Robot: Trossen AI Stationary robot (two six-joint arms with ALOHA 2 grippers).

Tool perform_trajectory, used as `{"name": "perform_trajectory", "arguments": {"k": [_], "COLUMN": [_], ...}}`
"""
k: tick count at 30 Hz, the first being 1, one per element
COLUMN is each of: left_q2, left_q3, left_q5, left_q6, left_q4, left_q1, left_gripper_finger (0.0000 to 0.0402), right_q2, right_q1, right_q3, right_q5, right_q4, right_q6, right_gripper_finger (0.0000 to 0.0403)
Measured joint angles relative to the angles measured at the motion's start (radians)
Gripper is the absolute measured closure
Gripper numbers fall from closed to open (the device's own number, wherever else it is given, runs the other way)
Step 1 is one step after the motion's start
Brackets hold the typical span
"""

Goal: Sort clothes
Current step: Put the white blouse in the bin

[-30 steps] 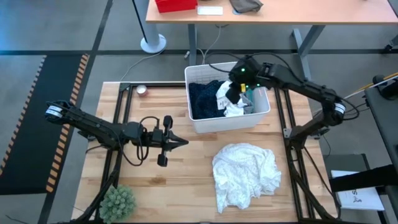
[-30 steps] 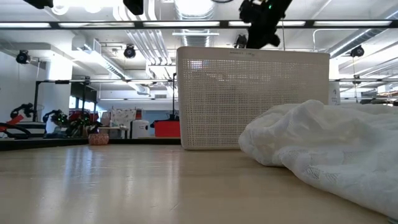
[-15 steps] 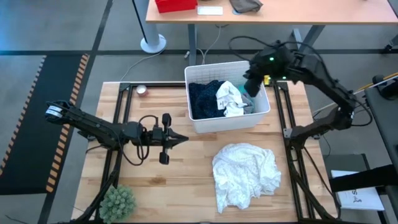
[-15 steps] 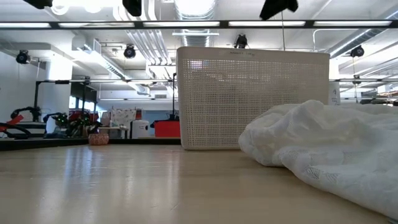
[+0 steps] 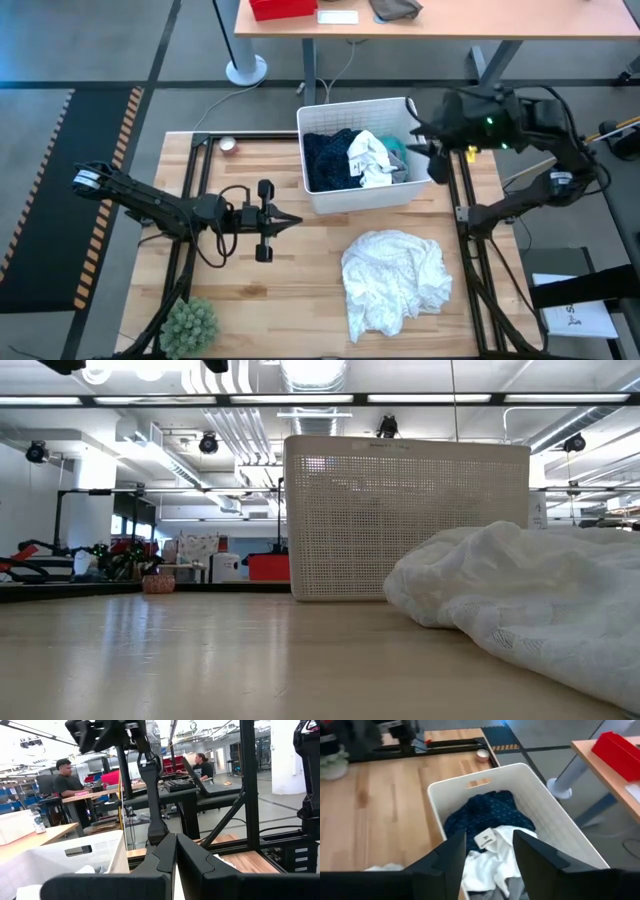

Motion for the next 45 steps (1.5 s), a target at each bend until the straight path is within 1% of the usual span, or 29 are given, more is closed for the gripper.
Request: {"name": "perform_trajectory", "arguments": {"k": [3, 9, 14, 18, 23, 27, 30, 33, 36, 41, 45], "left_q2": [0.0, 0.0, 0.0, 0.0, 0.0, 0.0, 0.0, 0.0, 0.0, 0.0, 0.0], "left_q3": [0.0, 0.0, 0.0, 0.0, 0.0, 0.0, 0.0, 0.0, 0.0, 0.0, 0.0], "left_q5": [0.0, 0.0, 0.0, 0.0, 0.0, 0.0, 0.001, 0.001, 0.001, 0.001, 0.001], "left_q6": [0.0, 0.001, -0.007, -0.026, -0.067, -0.125, -0.183, -0.243, -0.274, -0.275, -0.267], "left_q4": [-0.001, -0.001, -0.003, -0.018, -0.055, -0.091, -0.139, -0.187, -0.211, -0.214, -0.21], "left_q1": [0.0, 0.0, -0.004, -0.013, -0.017, -0.018, -0.018, -0.018, -0.019, -0.018, -0.018], "left_gripper_finger": [0.0402, 0.0402, 0.0402, 0.0402, 0.0402, 0.0402, 0.0402, 0.0402, 0.0402, 0.0402, 0.0402], "right_q2": [-0.013, -0.017, -0.011, -0.011, -0.01, 0.007, 0.03, 0.066, 0.117, 0.211, 0.265], "right_q1": [0.088, 0.287, 0.436, 0.548, 0.686, 0.772, 0.825, 0.874, 0.91, 0.924, 0.874], "right_q3": [-0.008, -0.02, -0.054, -0.121, -0.232, -0.326, -0.406, -0.488, -0.57, -0.678, -0.738], "right_q5": [0.043, 0.042, 0.043, 0.042, 0.042, 0.044, 0.068, 0.069, 0.087, 0.128, 0.131], "right_q4": [-0.021, -0.059, -0.068, -0.071, -0.075, -0.073, -0.072, -0.071, -0.063, -0.043, 0.059], "right_q6": [0.036, 0.153, 0.239, 0.347, 0.498, 0.635, 0.754, 0.867, 0.975, 1.126, 1.144], "right_gripper_finger": [0.0275, 0.0325, 0.0354, 0.0363, 0.0364, 0.0364, 0.0363, 0.0348, 0.0317, 0.024, 0.0179]}}
